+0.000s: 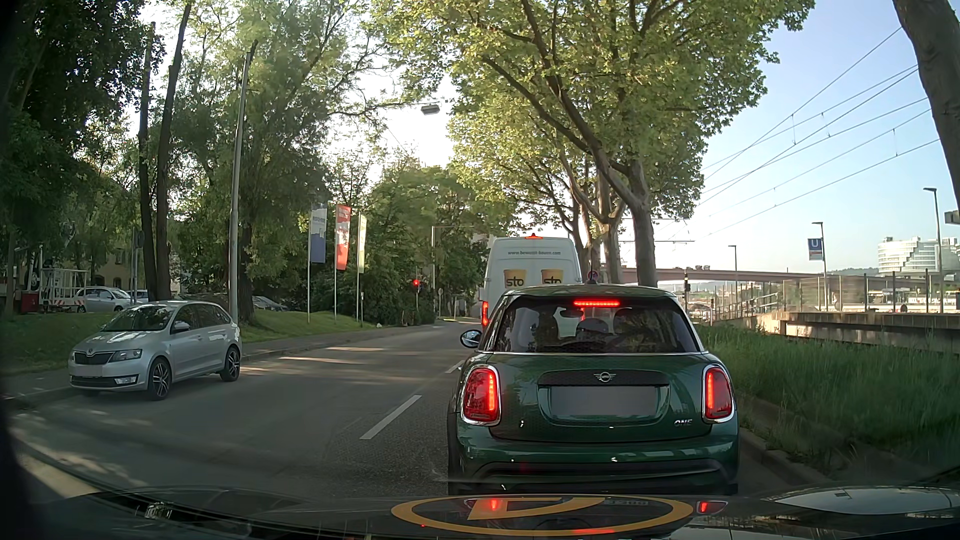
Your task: Follow the waypoints while adhering to traffic rules and regulations
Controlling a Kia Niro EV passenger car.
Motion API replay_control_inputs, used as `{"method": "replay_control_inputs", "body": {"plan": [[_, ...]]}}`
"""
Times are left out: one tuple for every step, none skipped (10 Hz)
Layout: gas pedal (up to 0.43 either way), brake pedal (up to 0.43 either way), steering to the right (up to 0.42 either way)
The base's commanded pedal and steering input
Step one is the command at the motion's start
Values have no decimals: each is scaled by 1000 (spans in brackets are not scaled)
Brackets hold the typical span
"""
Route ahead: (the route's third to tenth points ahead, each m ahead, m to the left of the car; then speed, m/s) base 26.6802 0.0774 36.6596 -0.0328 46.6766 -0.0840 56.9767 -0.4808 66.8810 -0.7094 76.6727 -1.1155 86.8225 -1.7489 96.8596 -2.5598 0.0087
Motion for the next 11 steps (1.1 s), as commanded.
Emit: {"method": "replay_control_inputs", "body": {"plan": [[0,220,19],[0,220,20],[0,220,20],[0,220,20],[0,220,20],[0,220,20],[0,220,20],[0,220,20],[0,220,20],[0,220,20],[0,220,20]]}}
